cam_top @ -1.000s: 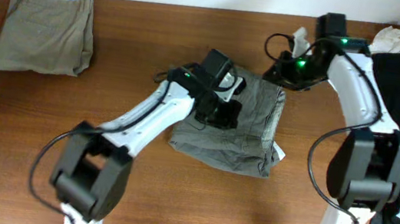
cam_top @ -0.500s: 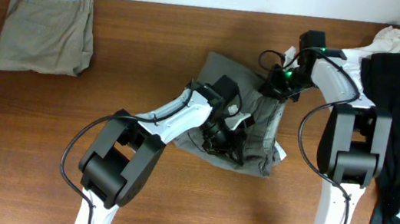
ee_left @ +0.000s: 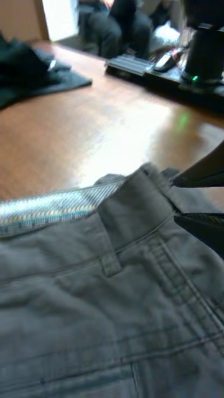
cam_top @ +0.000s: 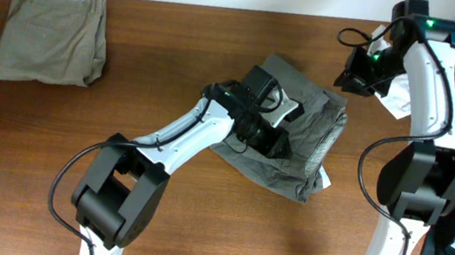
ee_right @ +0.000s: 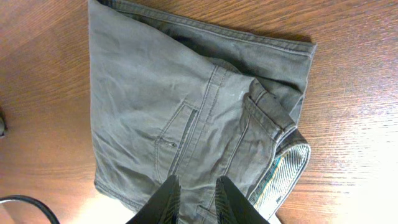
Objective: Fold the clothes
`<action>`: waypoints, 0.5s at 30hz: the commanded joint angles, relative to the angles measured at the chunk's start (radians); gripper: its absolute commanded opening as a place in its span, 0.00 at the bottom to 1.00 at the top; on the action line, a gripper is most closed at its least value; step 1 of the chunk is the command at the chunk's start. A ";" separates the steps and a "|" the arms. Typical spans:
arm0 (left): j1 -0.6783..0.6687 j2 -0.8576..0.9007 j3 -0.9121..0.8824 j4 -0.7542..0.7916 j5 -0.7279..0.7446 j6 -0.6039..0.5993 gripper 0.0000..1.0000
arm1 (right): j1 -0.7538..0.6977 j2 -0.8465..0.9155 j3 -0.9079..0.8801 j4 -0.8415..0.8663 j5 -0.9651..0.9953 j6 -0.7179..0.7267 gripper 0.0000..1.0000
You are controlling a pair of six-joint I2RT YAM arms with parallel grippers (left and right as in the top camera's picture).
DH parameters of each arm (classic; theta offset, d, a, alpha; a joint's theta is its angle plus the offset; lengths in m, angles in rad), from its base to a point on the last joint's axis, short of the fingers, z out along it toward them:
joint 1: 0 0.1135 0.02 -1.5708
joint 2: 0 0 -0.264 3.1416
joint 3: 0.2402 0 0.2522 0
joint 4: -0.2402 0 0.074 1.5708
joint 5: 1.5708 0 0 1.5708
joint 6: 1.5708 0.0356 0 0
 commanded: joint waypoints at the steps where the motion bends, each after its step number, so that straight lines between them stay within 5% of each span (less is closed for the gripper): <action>1: -0.035 0.037 0.001 0.035 -0.116 -0.077 0.15 | 0.010 -0.015 0.010 -0.014 0.012 -0.012 0.24; 10: -0.072 0.195 0.000 -0.047 -0.005 -0.136 0.14 | 0.083 -0.015 0.010 -0.018 0.013 -0.016 0.23; 15: -0.077 0.118 0.001 -0.090 0.042 -0.066 0.08 | 0.081 -0.015 0.010 -0.025 0.017 -0.016 0.24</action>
